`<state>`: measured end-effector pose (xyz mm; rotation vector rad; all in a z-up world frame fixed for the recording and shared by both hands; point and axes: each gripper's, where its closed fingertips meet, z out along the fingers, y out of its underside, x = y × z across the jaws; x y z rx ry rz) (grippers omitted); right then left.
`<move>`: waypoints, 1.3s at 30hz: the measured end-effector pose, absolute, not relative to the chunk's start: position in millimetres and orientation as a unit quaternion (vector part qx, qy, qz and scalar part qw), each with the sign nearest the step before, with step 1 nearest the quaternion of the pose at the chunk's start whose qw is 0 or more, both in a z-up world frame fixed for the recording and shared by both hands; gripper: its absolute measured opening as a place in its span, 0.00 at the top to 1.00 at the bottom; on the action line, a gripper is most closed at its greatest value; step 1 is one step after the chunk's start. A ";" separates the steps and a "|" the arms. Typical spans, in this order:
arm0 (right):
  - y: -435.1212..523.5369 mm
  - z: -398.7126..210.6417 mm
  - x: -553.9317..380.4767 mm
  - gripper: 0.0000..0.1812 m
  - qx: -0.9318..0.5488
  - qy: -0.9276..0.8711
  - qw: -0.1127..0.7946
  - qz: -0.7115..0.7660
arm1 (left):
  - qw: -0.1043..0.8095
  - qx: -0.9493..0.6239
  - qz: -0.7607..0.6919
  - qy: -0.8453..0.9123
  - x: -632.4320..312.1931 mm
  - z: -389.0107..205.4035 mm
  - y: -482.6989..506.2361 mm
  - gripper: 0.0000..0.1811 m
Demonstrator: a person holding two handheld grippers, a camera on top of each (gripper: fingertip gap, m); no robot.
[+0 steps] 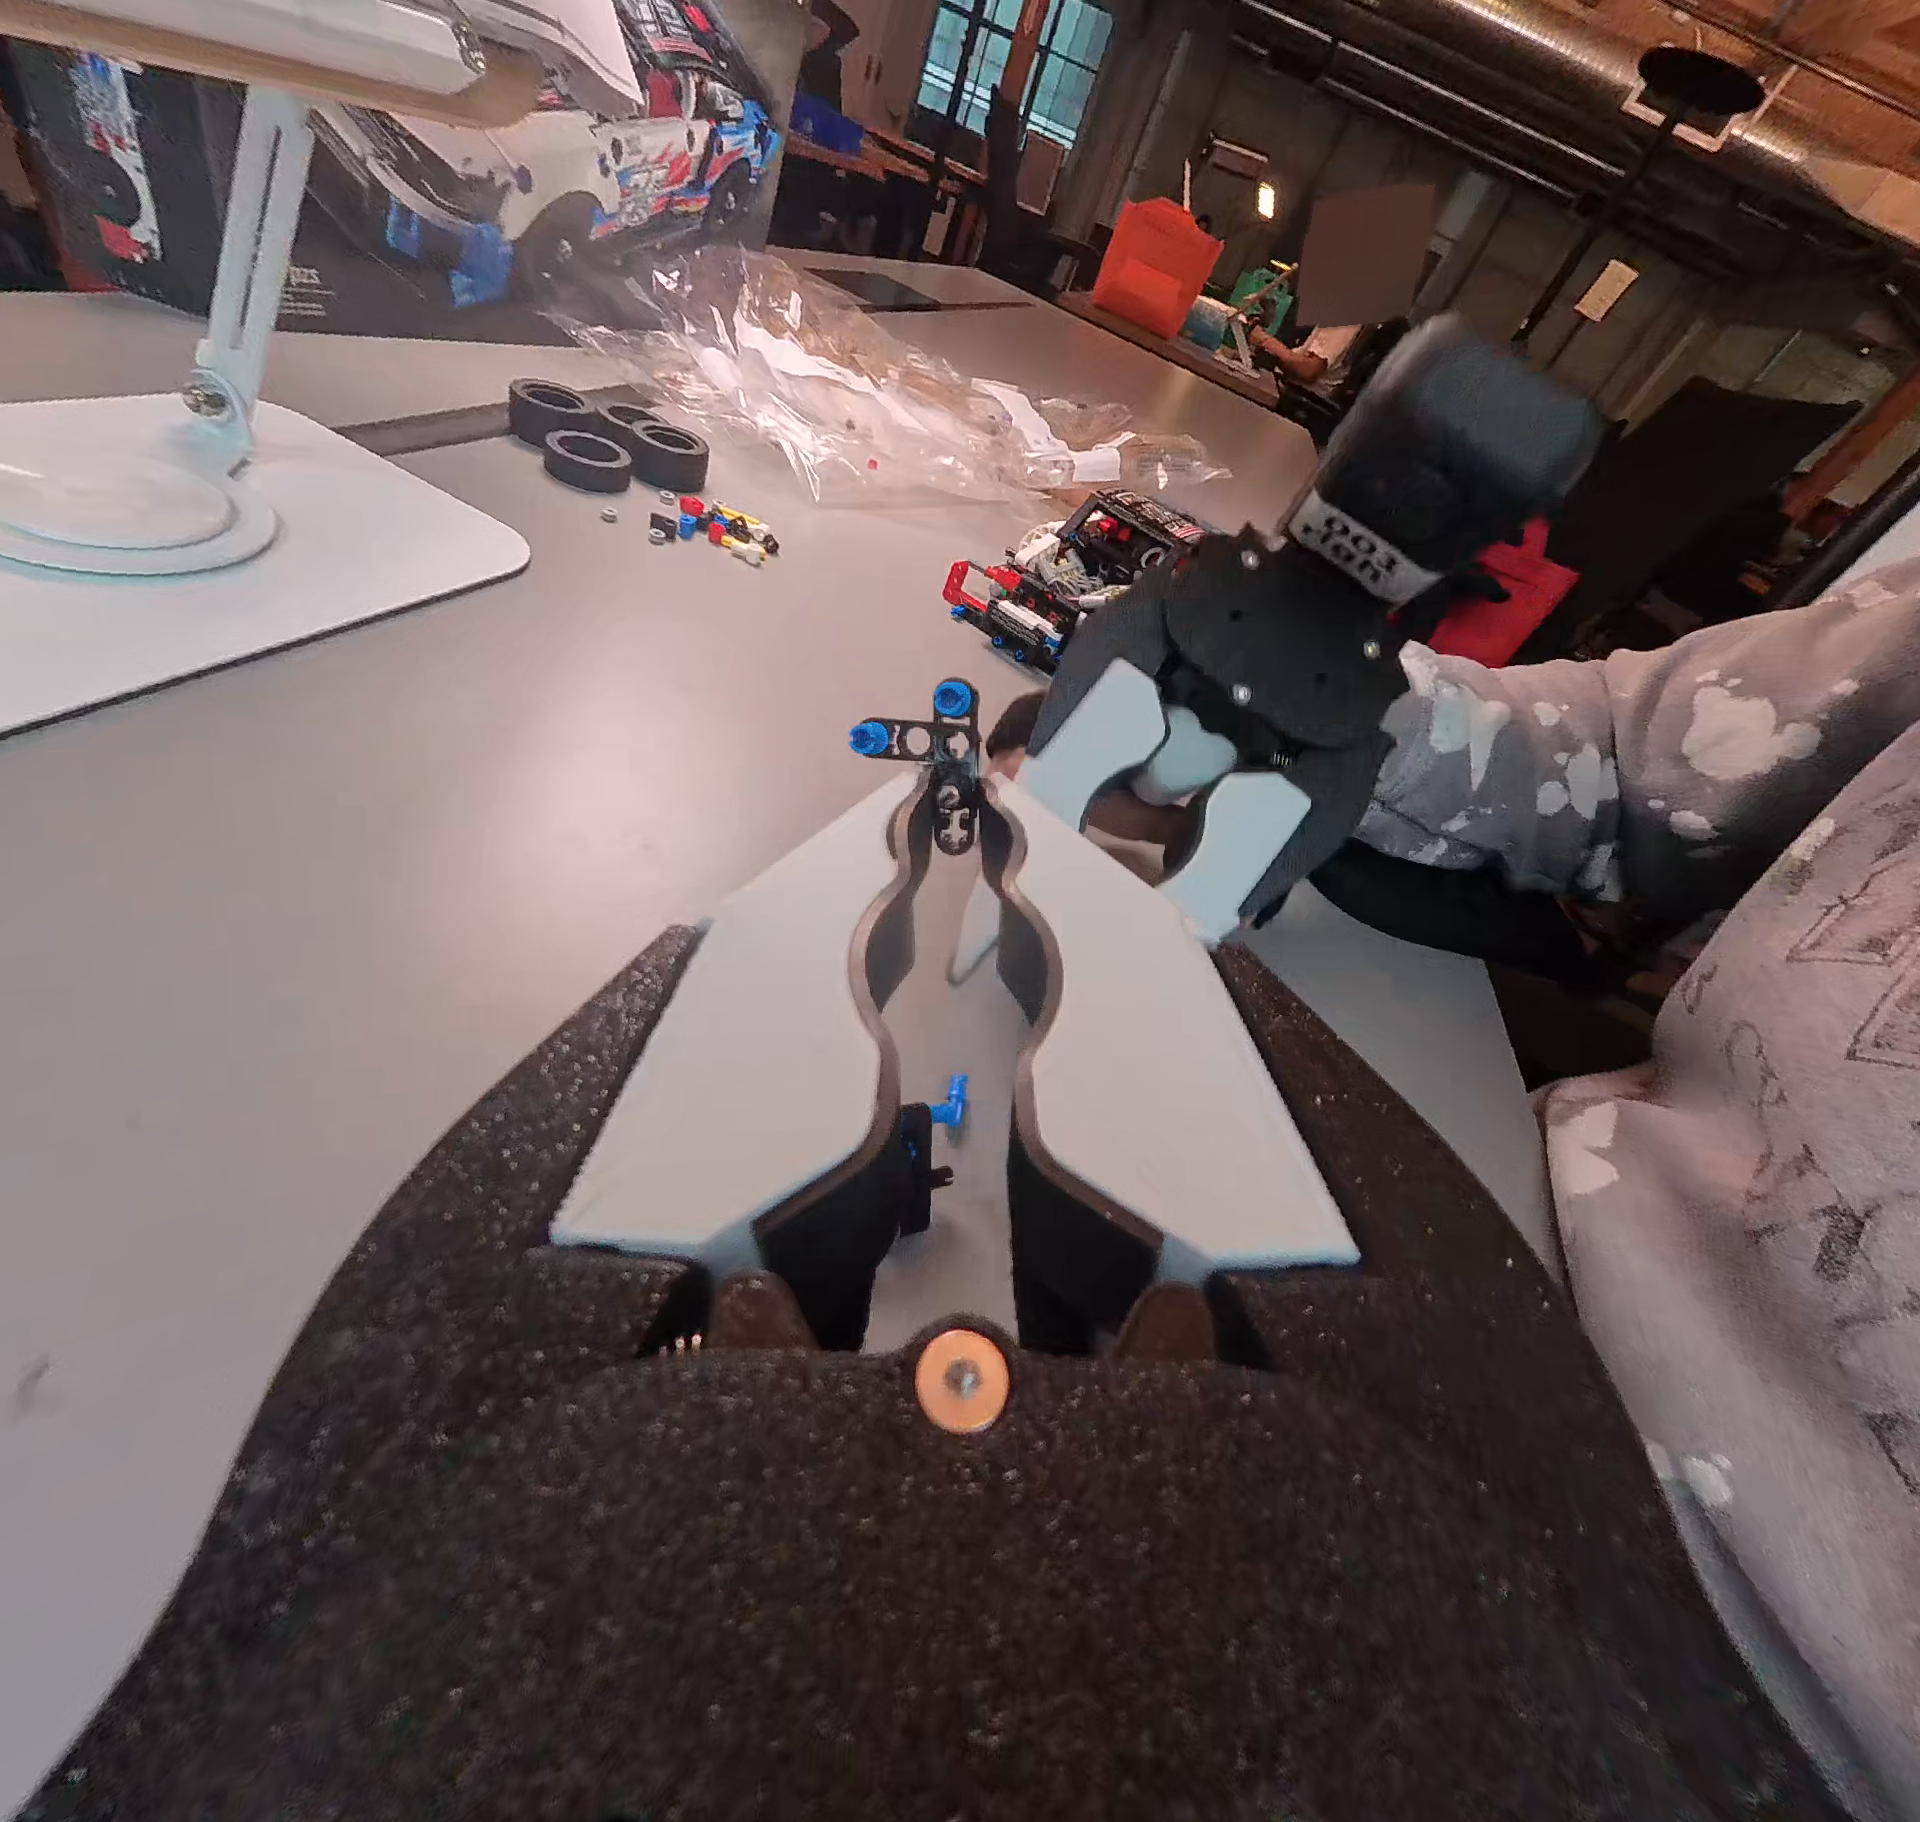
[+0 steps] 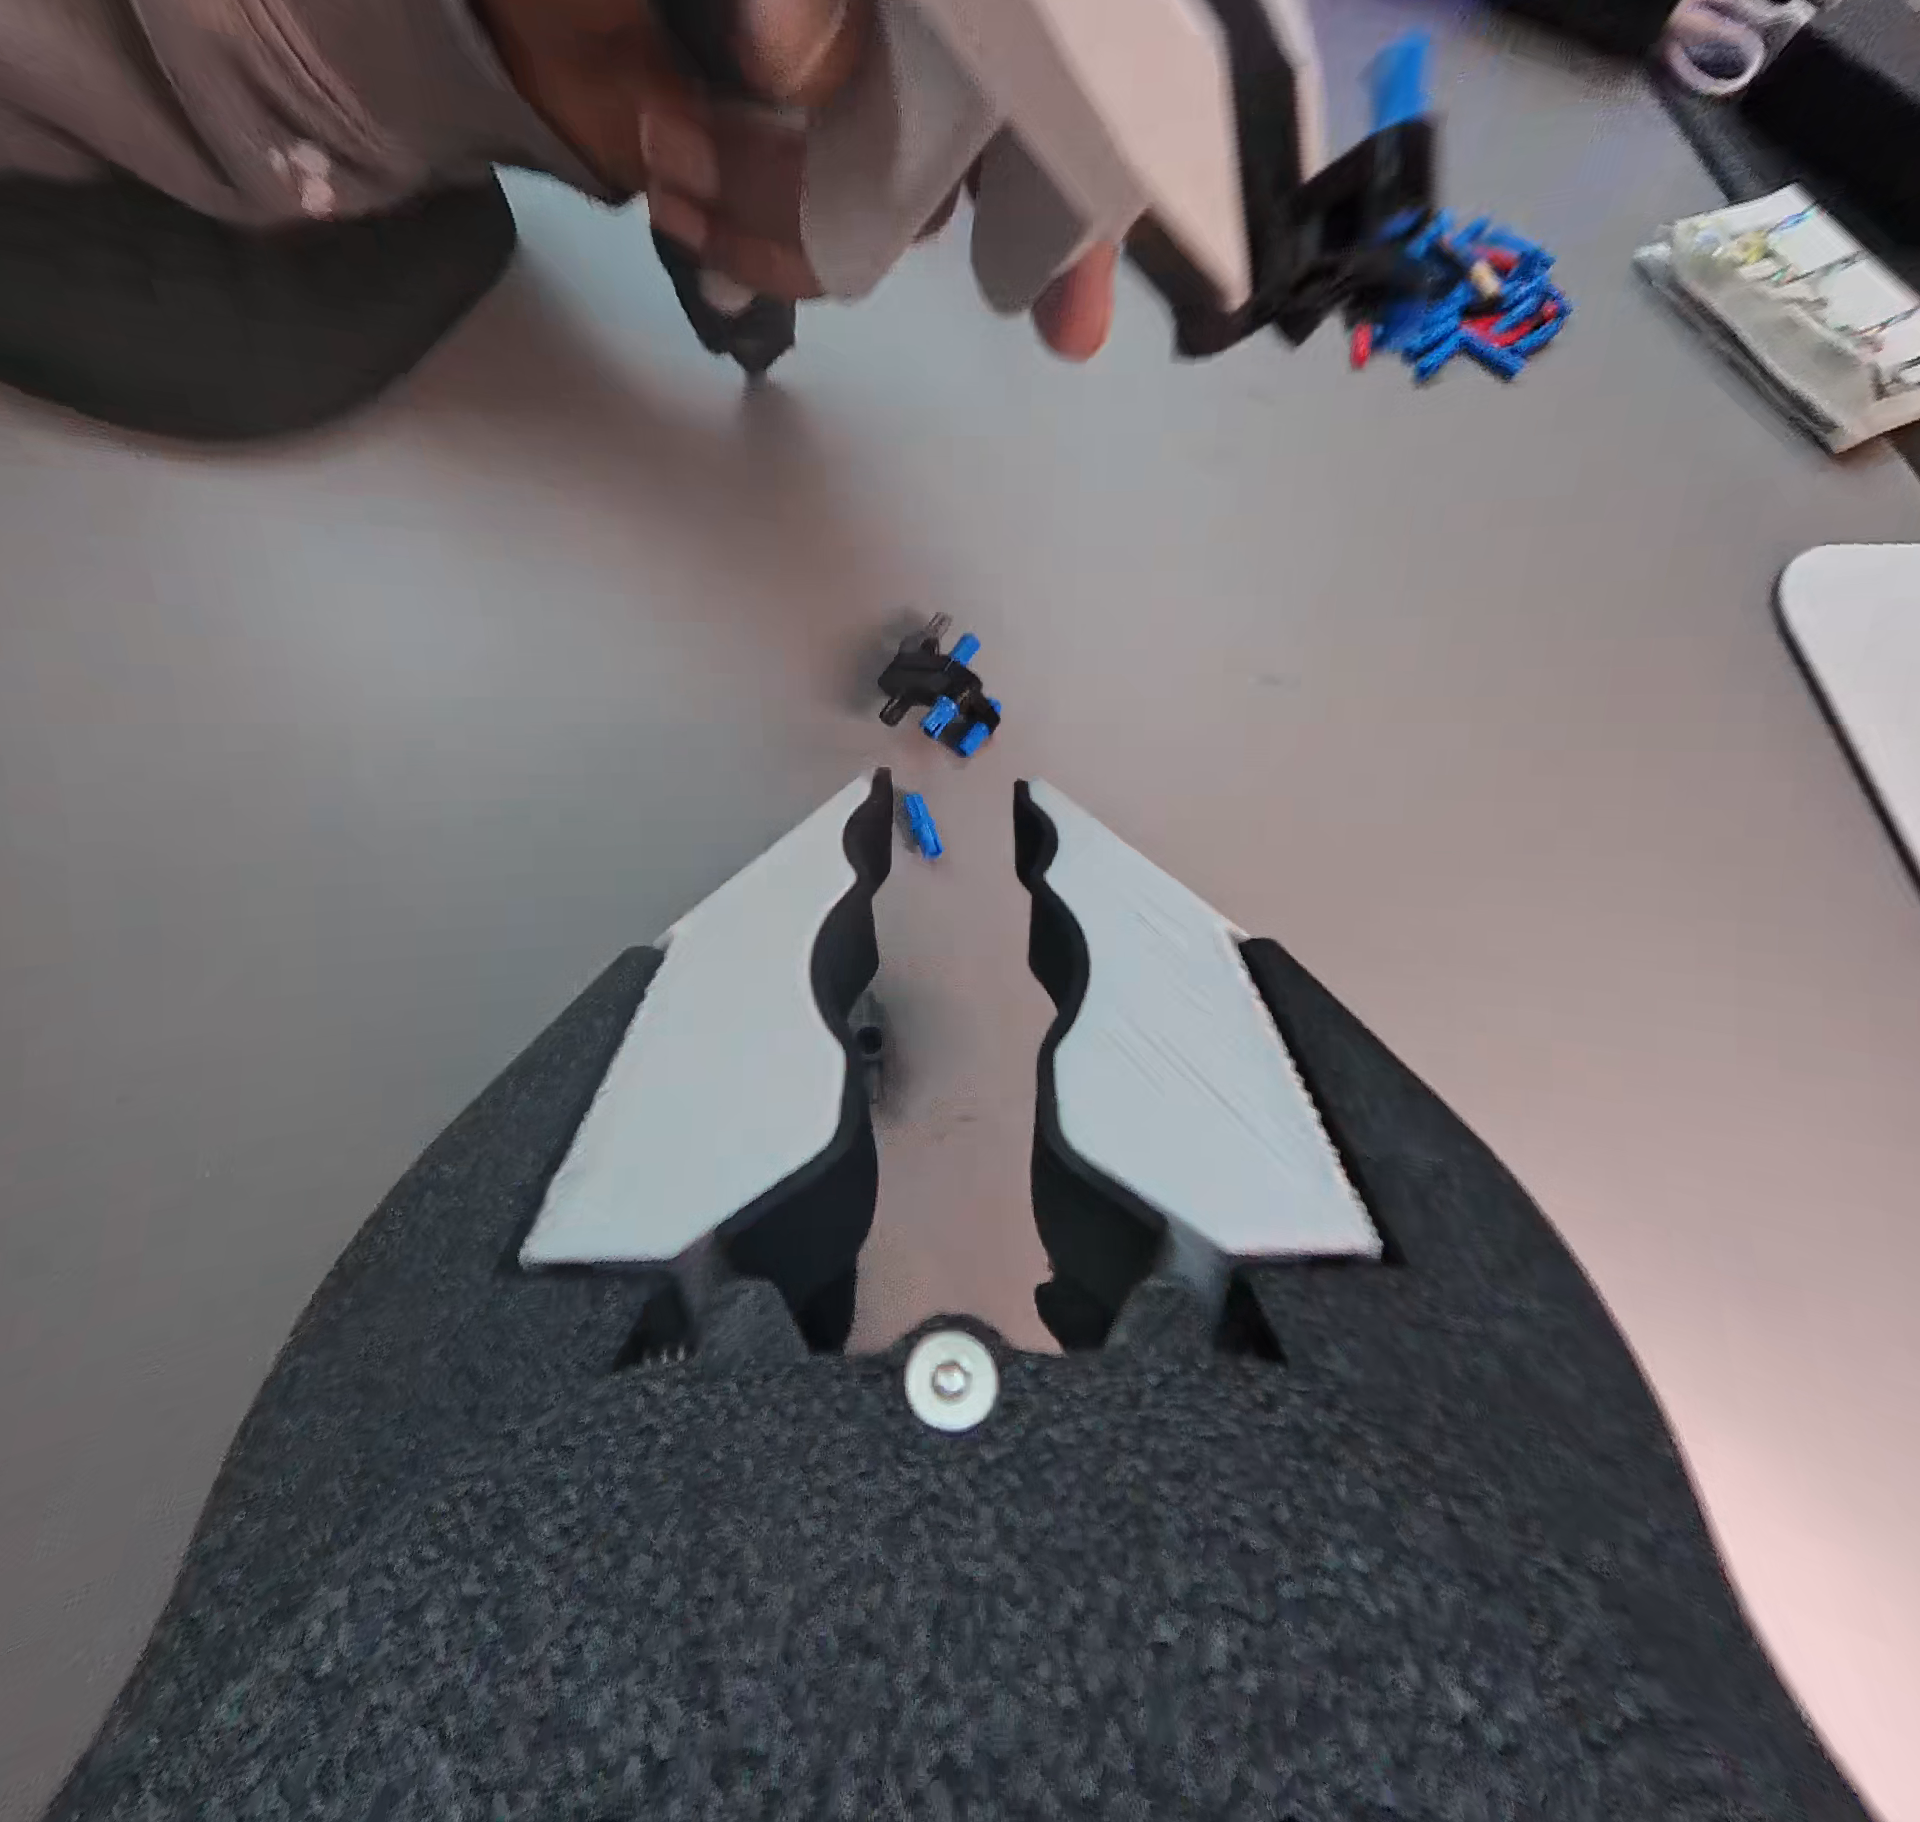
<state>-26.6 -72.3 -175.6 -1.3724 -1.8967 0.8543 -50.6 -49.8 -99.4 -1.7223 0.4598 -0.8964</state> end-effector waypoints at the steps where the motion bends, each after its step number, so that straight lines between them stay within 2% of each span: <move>1: -69.9 -162.0 -24.7 0.87 -0.518 -0.704 0.332 0.354 | 0.538 -0.725 -0.382 0.199 -47.6 -101.0 -51.2 0.97; 8: -62.5 -87.6 1.8 0.90 -0.451 -0.625 0.394 0.501 | 0.500 -0.666 -0.472 0.290 -9.9 -90.0 -86.5 0.97; 11: -86.6 -78.0 4.6 0.90 -0.419 -0.624 0.364 0.550 | 0.491 -0.630 -0.514 0.314 1.6 -80.8 -102.3 0.97; 15: -107.3 -76.8 10.7 0.83 -0.410 -0.624 0.287 0.600 | 0.460 -0.616 -0.531 0.357 14.2 -84.1 -120.5 0.96; 17: -109.1 -81.1 10.0 0.78 -0.423 -0.623 0.264 0.603 | 0.461 -0.628 -0.508 0.367 17.5 -89.9 -118.8 0.97; 21: -98.8 -95.6 1.6 0.78 -0.466 -0.621 0.274 0.568 | 0.487 -0.657 -0.433 0.379 17.8 -101.7 -106.8 0.97; 25: -87.9 -96.2 -3.8 0.79 -0.501 -0.573 0.260 0.595 | 0.536 -0.665 -0.357 0.379 13.8 -101.6 -93.5 0.97; 30: -87.4 -85.5 -9.6 0.85 -0.497 -0.523 0.262 0.641 | 0.590 -0.654 -0.279 0.383 11.8 -96.1 -84.3 0.97; 39: -82.7 -87.2 -9.8 0.89 -0.503 -0.501 0.262 0.654 | 0.629 -0.639 -0.181 0.403 8.0 -96.5 -76.7 0.96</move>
